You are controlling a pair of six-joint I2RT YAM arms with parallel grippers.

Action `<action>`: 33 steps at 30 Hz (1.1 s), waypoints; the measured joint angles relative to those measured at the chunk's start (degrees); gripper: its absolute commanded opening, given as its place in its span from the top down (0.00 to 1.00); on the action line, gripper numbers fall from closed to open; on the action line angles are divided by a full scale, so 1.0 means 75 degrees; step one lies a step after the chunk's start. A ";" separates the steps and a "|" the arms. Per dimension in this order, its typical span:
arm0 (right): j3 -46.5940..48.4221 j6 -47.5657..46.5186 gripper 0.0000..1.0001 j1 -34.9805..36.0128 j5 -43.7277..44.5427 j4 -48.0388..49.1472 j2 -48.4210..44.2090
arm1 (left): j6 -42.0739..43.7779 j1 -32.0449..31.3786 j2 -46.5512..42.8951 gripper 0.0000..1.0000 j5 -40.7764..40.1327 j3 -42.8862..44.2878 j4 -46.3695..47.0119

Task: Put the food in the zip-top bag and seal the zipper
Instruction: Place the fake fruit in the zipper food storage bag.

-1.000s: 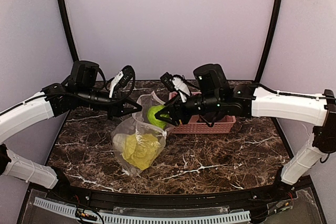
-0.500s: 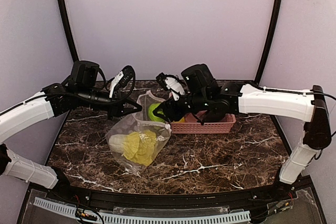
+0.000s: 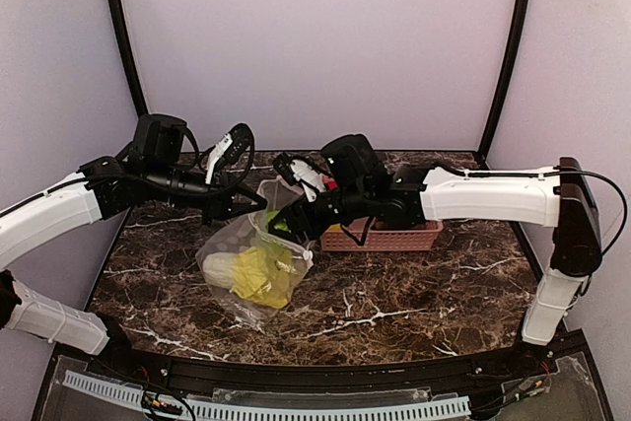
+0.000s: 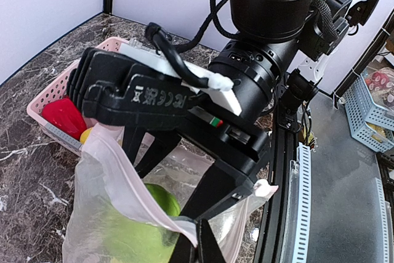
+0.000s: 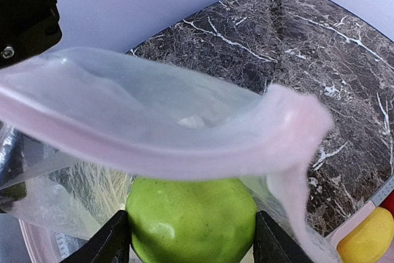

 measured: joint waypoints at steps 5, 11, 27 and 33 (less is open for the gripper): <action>0.0000 0.0044 0.26 0.0006 -0.0082 -0.0035 0.0012 | 0.0003 -0.0003 0.0000 0.99 -0.0003 0.0000 0.0000; -0.0003 0.0137 0.20 0.0006 -0.0067 -0.0047 0.0012 | 0.0003 -0.0003 0.0000 0.99 -0.0003 0.0000 -0.0003; -0.0868 0.0114 0.17 0.0006 -0.0050 0.0332 -0.0857 | 0.0003 -0.0003 0.0000 0.99 -0.0117 0.0000 -0.0003; -0.1568 0.0055 0.10 0.0006 0.0166 0.0717 -0.2264 | 0.0006 -0.0003 0.0000 0.99 -0.0216 -0.0003 0.0000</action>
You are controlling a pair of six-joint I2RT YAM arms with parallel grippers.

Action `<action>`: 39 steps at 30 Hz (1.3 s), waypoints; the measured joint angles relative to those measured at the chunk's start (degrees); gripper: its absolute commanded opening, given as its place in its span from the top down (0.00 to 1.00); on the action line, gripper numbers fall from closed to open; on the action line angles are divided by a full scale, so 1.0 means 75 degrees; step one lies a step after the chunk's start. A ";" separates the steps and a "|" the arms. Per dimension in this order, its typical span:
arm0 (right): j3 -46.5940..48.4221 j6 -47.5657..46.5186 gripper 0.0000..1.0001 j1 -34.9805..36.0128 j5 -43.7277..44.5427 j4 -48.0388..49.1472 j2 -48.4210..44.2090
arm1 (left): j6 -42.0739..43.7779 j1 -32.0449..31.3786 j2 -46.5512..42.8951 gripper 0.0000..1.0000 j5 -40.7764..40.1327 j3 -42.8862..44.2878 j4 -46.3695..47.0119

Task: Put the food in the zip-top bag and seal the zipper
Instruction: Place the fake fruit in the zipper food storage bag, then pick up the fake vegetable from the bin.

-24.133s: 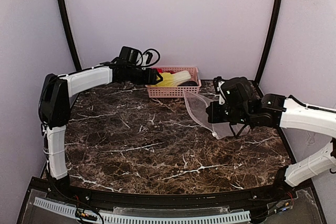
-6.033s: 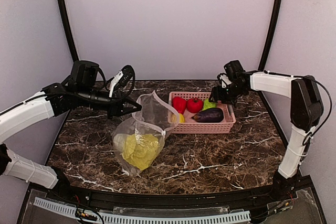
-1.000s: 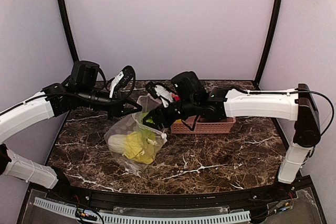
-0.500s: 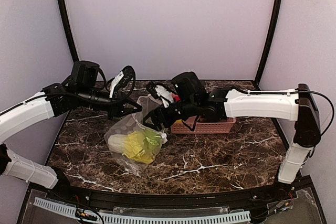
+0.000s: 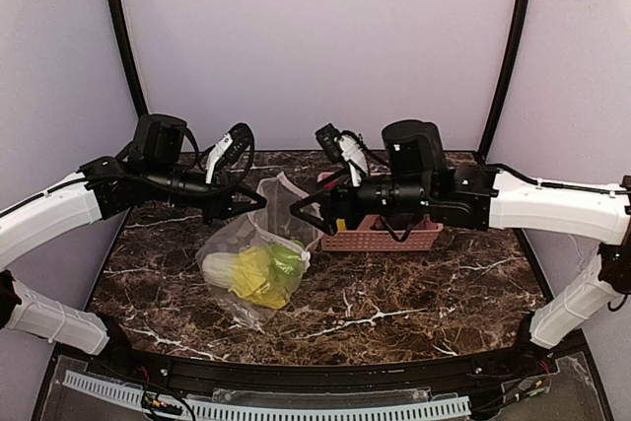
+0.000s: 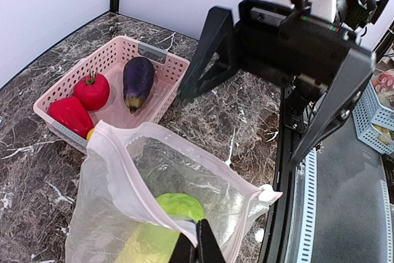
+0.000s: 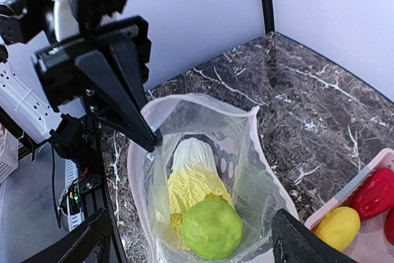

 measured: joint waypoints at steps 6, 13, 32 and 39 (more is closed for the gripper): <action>-0.0152 -0.0067 0.09 -0.0111 0.1090 -0.0207 -0.0898 | 0.0000 0.0000 0.0000 0.99 -0.0064 -0.0006 0.0000; 0.0119 0.0277 0.11 -0.1253 0.2244 -0.1757 -0.0714 | 0.0000 -0.0006 0.0000 0.99 -0.0070 -0.0009 0.0000; -0.0134 0.1784 0.09 -0.3914 0.2060 -0.3331 0.0487 | 0.0000 -0.0020 0.0000 0.99 -0.0096 -0.0055 0.0003; -0.0055 0.1929 0.08 -0.3987 0.2060 -0.3398 0.1341 | 0.0038 -0.0020 0.0000 0.99 -0.0099 -0.0055 0.0006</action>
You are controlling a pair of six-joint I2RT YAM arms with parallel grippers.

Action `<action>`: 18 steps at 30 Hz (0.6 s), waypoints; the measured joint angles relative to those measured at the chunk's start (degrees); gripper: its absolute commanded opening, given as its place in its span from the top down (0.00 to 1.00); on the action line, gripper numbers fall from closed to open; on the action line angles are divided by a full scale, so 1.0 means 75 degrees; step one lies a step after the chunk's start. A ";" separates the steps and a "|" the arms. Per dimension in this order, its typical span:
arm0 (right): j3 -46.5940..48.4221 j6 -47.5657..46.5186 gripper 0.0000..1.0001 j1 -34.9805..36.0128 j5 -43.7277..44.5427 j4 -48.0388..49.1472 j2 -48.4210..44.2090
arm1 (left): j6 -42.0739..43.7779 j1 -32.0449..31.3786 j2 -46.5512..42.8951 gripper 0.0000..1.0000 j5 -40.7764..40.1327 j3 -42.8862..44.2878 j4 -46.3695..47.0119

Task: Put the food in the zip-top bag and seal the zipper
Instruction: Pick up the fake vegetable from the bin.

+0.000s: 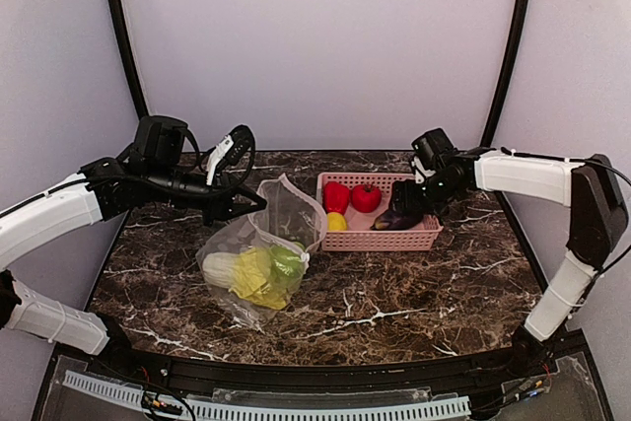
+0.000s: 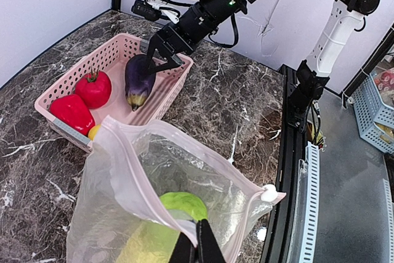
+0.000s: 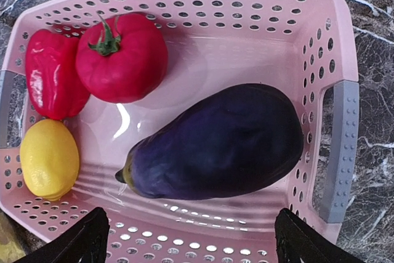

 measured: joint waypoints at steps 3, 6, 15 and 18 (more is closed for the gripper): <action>0.0122 0.0017 0.07 -0.0114 0.0006 -0.0003 0.0335 | 0.0009 0.0000 0.0000 0.99 0.0000 0.0000 -0.0003; 0.0242 0.0015 0.06 -0.0184 -0.0020 -0.0026 0.0597 | 0.0009 0.0000 0.0000 0.99 0.0003 0.0000 -0.0003; 0.1408 -0.0455 0.04 -0.0230 -0.0143 -0.0035 0.1714 | 0.0015 -0.0015 0.0009 0.99 0.0000 0.0000 -0.0003; 0.2092 -0.0714 0.05 -0.0230 -0.0125 -0.0175 0.2226 | 0.0020 -0.0015 0.0023 0.99 -0.0015 0.0000 -0.0003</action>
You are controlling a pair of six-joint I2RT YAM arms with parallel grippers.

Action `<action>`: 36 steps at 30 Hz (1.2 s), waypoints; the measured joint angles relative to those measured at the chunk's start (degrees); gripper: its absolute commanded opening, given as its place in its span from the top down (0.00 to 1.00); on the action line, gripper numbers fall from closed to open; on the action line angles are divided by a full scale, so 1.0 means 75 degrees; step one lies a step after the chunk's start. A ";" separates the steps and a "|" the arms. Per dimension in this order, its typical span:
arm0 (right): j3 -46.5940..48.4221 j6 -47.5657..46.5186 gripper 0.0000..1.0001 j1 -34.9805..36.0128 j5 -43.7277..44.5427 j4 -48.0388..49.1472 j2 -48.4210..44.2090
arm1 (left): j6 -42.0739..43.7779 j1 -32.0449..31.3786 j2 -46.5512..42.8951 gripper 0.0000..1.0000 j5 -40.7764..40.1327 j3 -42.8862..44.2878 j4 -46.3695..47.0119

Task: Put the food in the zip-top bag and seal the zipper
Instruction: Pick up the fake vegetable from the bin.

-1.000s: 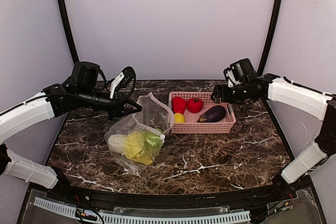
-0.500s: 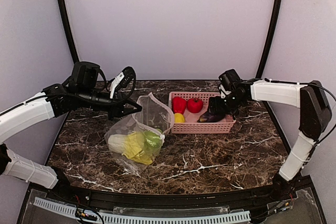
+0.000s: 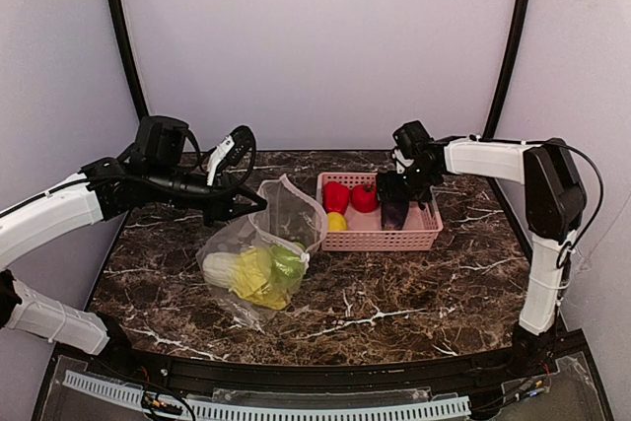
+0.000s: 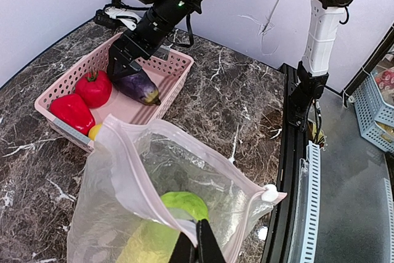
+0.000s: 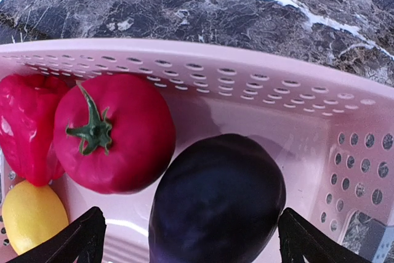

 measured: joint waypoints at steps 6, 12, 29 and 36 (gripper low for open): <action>0.0312 -0.0216 0.04 0.0000 0.0501 -0.0315 0.0323 | 0.0050 -0.0012 0.0026 0.99 -0.0017 0.0000 0.0000; -0.0061 -0.0289 0.11 -0.0020 0.0880 -0.0493 0.0271 | 0.0050 -0.0044 0.0073 0.99 -0.0015 0.0000 0.0000; 0.0347 -0.0329 0.24 -0.0166 0.0880 -0.0551 0.0446 | 0.0052 -0.0050 0.0073 0.99 -0.0017 0.0000 0.0000; 0.0347 -0.0315 0.32 -0.0213 0.0857 -0.0542 0.0510 | 0.0052 -0.0050 0.0073 0.99 -0.0017 0.0000 0.0000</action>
